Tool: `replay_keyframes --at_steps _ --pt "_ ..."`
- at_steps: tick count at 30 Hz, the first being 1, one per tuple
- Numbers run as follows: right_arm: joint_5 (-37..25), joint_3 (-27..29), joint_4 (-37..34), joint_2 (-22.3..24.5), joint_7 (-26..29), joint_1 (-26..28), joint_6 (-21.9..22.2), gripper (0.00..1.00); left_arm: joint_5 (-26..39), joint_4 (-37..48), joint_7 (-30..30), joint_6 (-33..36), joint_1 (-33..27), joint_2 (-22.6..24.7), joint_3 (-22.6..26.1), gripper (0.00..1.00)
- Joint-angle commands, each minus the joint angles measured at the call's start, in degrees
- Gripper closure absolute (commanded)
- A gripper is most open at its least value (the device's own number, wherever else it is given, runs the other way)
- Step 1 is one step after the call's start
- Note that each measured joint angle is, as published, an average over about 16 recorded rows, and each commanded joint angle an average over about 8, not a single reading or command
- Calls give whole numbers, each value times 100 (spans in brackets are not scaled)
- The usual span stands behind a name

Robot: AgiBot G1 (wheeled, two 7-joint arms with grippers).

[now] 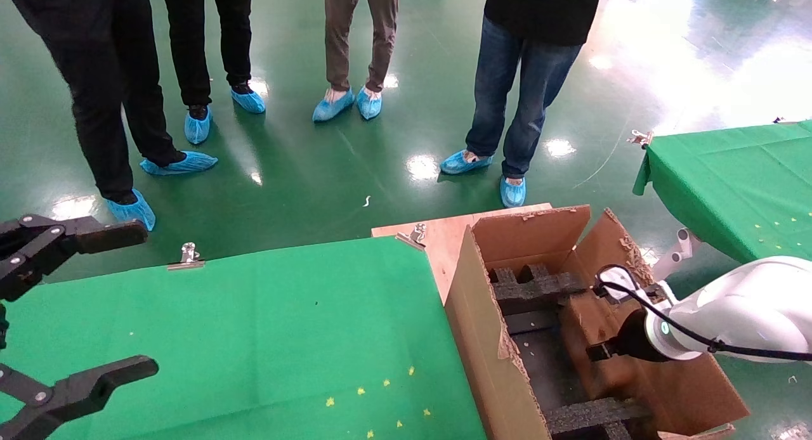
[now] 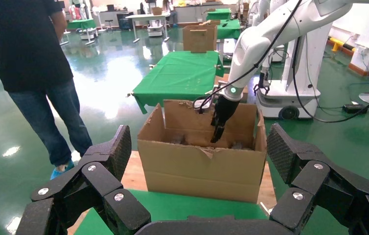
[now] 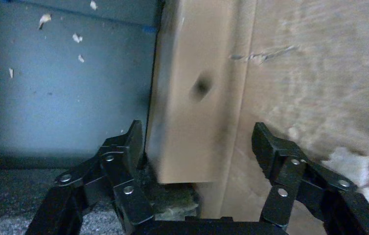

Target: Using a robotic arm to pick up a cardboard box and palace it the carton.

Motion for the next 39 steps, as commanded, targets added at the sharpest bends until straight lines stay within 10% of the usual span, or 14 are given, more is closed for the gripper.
replay_keyframes --at_steps 1,18,31,39 --pt "-37 5 25 14 33 21 -14 0 0 0 0 0 0 0 0 0" --pt "-9 636 1178 577 -265 1238 169 0 0 0 0 0 0 0 1 0" --pt "2696 1330 1285 849 -2876 2429 -371 0 -1 0 1 -1 0 -1 1 0" --pt "3358 1484 1279 916 -3225 2596 -640 0 -3 2 1 -1 1 -2 1 0"
